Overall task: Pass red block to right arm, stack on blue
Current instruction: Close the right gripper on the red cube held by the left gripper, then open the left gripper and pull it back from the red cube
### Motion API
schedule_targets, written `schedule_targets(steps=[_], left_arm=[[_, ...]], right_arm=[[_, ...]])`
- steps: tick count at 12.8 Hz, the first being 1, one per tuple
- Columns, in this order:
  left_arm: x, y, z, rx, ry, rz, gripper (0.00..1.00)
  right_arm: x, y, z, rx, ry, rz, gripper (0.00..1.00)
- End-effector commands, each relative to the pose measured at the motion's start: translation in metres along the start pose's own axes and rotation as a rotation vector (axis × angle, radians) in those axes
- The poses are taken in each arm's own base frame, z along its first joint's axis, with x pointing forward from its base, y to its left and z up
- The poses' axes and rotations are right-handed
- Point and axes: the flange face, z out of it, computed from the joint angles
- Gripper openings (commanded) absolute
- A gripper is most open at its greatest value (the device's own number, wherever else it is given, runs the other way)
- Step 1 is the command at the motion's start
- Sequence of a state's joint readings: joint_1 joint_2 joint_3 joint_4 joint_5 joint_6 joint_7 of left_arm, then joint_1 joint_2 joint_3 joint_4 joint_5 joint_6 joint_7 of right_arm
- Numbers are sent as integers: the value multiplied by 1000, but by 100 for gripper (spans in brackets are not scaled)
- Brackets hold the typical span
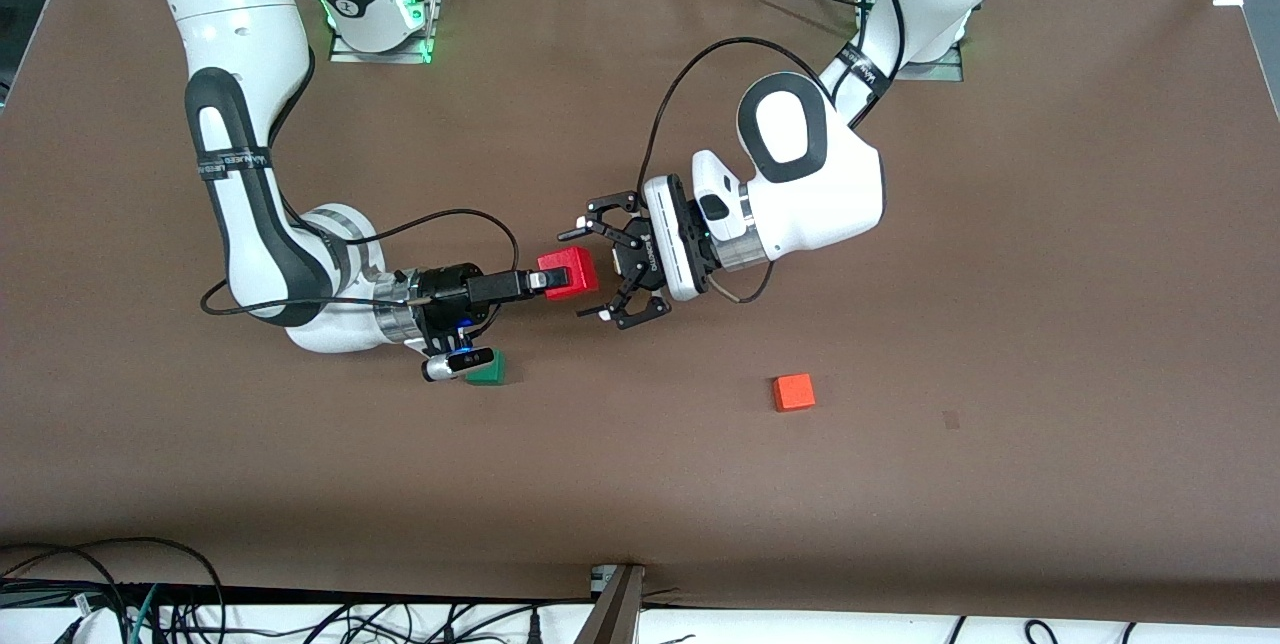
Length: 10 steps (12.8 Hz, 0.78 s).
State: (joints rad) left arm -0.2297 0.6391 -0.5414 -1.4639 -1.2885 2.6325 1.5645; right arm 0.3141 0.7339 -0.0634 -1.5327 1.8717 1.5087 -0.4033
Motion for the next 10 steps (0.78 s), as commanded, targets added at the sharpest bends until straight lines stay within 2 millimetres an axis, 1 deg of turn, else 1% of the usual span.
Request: schedule_targets(steps=[1, 2, 4, 5, 6, 7, 8, 10], left_arm=[[18, 5, -7, 8, 39, 22, 100], [17, 6, -11, 7, 32, 21, 100], [25, 26, -36, 23, 1, 19, 100], [25, 28, -48, 31, -10, -8, 100], [22, 30, -49, 10, -17, -16, 100], [22, 24, -55, 5, -15, -24, 100], [21, 26, -56, 5, -19, -47, 100], [21, 37, -60, -2, -41, -109, 100]], right_arm=[[-11, -8, -1, -6, -3, 6, 22], [-11, -8, -2, -6, -1, 5, 22], [-11, -6, -5, -38, -4, 0, 22], [-9, -11, -14, -80, -3, -14, 22], [-7, -15, -19, -114, 1, -26, 22], [-8, -20, -24, -166, 7, -42, 22], [-9, -25, -28, -223, 16, -58, 22], [-5, -42, -50, -378, 14, -110, 22]])
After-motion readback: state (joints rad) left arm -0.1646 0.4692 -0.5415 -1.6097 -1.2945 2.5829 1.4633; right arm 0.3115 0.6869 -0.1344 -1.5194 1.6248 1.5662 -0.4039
